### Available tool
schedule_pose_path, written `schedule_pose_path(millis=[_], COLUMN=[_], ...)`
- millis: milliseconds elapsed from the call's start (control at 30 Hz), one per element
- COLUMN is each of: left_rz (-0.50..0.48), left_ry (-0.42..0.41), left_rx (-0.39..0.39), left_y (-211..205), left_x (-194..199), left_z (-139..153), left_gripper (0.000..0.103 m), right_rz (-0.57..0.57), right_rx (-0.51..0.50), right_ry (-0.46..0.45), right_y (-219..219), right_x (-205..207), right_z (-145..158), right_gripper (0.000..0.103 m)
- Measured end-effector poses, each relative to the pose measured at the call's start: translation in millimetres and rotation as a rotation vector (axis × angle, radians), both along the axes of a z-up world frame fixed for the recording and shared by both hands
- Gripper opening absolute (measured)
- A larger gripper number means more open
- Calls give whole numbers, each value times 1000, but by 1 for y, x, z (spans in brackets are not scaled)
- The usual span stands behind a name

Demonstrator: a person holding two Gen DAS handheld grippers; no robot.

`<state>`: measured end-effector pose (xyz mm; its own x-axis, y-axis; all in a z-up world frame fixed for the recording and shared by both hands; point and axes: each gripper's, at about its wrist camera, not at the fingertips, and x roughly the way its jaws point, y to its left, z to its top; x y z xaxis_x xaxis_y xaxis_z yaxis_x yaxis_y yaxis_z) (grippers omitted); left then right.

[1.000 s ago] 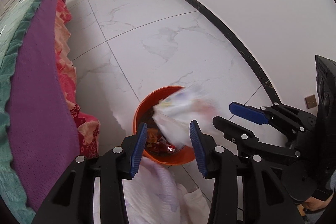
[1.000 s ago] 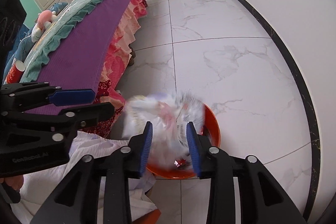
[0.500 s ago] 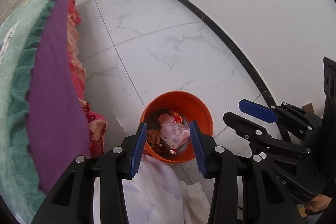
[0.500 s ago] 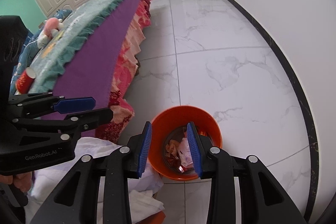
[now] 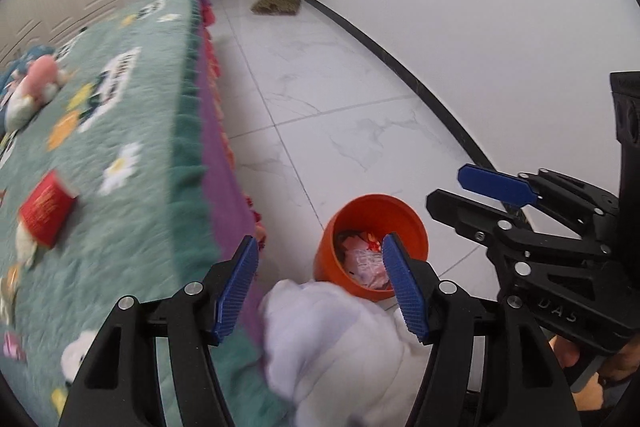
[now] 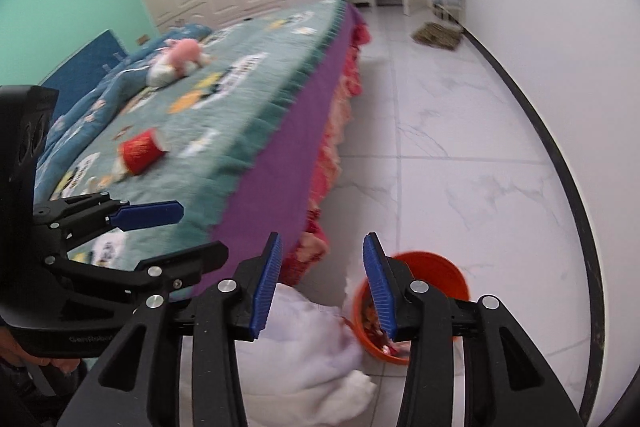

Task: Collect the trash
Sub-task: 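Move both grippers back over the bed toward the pink clip and rope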

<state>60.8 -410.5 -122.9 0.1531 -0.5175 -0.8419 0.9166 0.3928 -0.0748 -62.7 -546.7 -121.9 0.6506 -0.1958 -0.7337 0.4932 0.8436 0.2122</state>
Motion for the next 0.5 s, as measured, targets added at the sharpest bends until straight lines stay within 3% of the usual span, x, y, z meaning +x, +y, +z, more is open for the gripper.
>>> schedule_pose_path(millis=[133, 500], left_rz=[71, 278], left_ry=[-20, -66], left_rx=[-23, -54], left_y=[41, 145], left_x=[13, 54], left_z=[16, 46], left_gripper=[72, 75], right_rz=[83, 271], right_rx=[-26, -62], right_ry=[-27, -65], right_y=[38, 126], right_x=[23, 89], right_z=[20, 50], right_gripper=[48, 49])
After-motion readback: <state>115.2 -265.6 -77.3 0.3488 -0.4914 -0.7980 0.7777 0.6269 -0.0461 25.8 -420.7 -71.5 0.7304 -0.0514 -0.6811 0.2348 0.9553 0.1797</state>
